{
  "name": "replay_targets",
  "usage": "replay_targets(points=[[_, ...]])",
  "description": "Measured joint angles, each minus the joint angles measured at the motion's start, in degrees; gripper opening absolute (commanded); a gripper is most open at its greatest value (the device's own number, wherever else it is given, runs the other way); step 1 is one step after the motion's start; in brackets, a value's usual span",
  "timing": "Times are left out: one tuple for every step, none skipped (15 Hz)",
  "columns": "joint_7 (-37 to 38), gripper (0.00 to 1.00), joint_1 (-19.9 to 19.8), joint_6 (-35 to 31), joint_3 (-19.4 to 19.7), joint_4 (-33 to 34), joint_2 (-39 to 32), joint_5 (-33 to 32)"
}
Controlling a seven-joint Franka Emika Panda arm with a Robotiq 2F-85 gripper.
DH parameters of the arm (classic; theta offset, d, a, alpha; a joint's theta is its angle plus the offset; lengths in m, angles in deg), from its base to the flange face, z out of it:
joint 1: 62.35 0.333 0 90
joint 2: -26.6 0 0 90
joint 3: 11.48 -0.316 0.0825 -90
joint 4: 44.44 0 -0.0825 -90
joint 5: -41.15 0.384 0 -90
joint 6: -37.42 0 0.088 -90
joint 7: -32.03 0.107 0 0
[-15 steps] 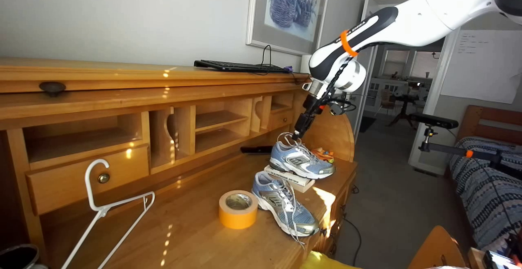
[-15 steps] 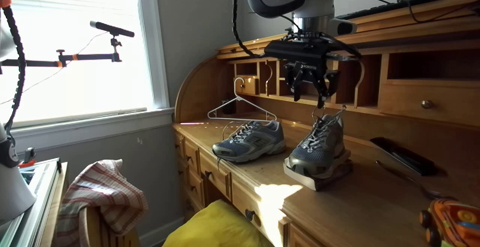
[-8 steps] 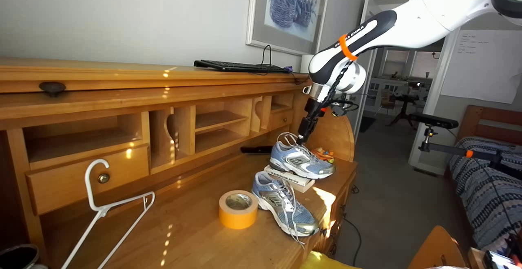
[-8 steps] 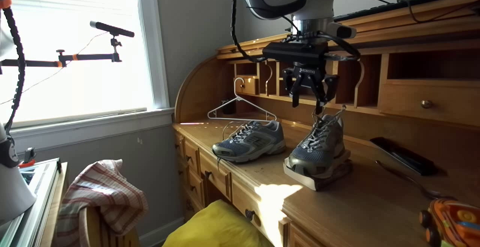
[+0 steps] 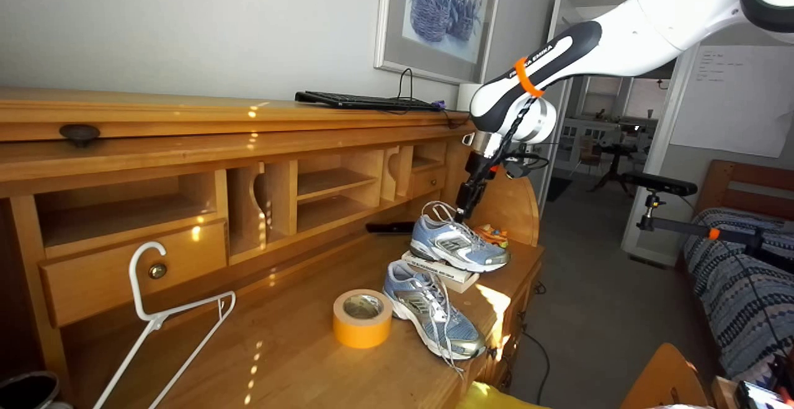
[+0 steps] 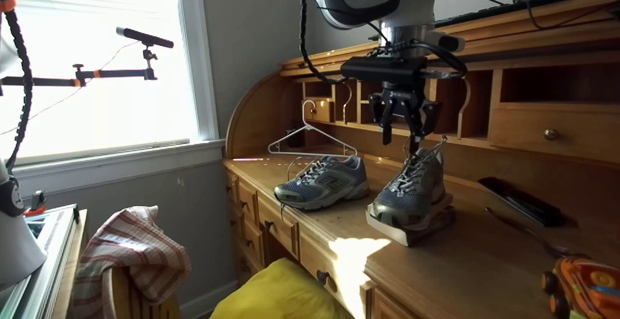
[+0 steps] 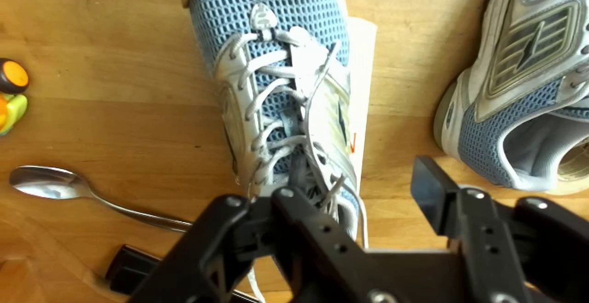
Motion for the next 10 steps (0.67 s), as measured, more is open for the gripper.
replay_targets(points=[[0.2,0.21,0.0,0.0,0.0,0.2,-0.2,0.0],[0.3,0.12,0.0,0.0,0.0,0.4,-0.4,0.0],[0.5,0.06,0.0,0.0,0.0,0.6,-0.6,0.0],[0.6,0.01,0.0,0.0,0.0,0.7,-0.6,0.0],[0.7,0.00,0.0,0.0,0.0,0.8,-0.7,0.0],[0.7,0.00,0.0,0.0,0.0,0.8,-0.7,-0.1],[0.8,0.00,0.0,0.0,0.0,0.9,-0.7,-0.1],[0.8,0.01,0.0,0.0,0.0,0.9,-0.7,-0.1],[0.9,0.01,0.0,0.0,0.0,1.0,-0.7,-0.1],[0.9,0.01,0.0,0.0,0.0,1.1,-0.7,-0.2]])
